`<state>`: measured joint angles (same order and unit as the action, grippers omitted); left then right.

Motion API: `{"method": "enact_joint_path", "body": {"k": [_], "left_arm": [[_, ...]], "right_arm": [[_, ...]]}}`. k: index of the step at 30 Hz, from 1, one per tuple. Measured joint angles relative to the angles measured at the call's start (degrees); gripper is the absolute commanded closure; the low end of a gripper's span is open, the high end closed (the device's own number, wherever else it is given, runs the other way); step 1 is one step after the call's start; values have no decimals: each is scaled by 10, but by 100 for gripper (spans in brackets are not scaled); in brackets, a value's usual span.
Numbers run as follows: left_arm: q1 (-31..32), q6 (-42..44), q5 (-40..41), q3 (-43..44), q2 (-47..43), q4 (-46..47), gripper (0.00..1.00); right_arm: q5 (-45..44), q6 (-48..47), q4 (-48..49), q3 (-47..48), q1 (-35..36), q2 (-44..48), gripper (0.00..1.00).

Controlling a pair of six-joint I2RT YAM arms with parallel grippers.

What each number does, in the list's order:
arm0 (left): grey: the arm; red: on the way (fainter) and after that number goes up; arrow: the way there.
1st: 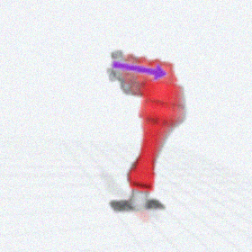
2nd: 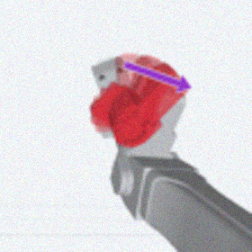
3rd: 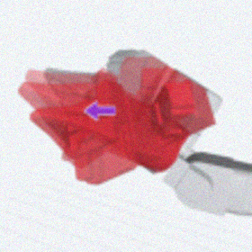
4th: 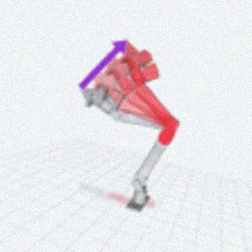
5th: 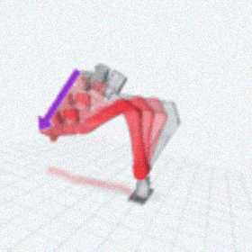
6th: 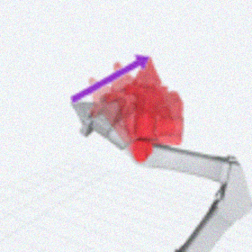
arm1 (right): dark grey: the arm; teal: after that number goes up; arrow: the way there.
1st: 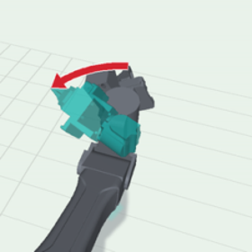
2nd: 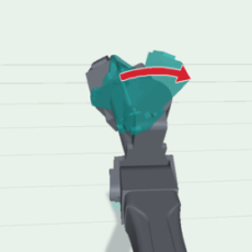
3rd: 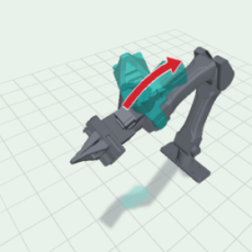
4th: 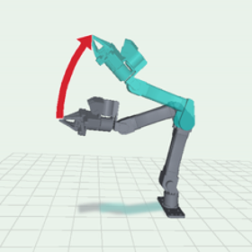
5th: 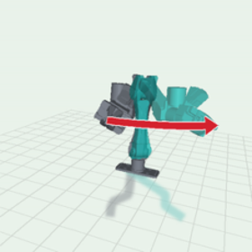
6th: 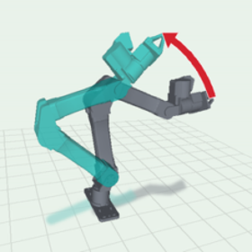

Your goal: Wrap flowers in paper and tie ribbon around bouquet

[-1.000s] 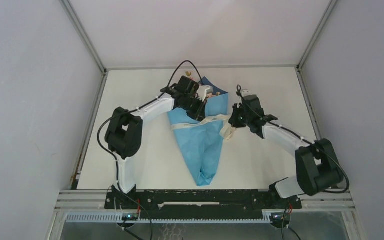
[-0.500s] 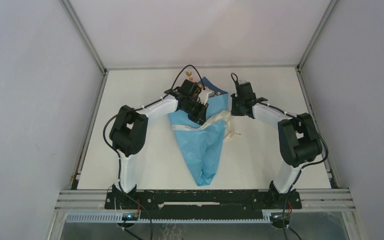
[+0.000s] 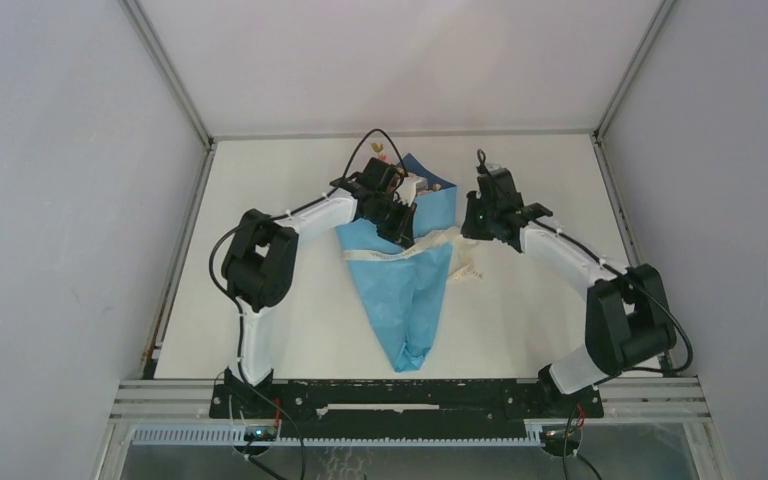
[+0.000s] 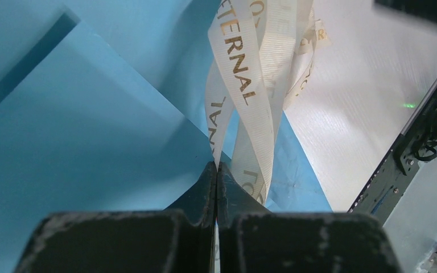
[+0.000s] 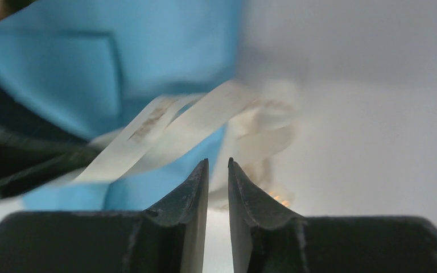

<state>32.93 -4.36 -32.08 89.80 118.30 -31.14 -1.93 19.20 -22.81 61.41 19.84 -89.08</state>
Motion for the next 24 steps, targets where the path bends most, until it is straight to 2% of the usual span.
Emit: {"method": "enact_joint_path", "body": {"k": [5,9,16,24], "left_arm": [[-1,-7,0,0,0,6,100],[-3,-10,-1,0,0,7,100],[-6,-17,-17,0,-11,0,100],[-7,-12,-44,0,-83,-19,100]], "right_arm": [[58,37,42,-80,42,54,81],[102,66,96,-151,65,33,83],[109,85,236,-164,90,-34,84],[106,118,378,-172,47,-54,77]]}}
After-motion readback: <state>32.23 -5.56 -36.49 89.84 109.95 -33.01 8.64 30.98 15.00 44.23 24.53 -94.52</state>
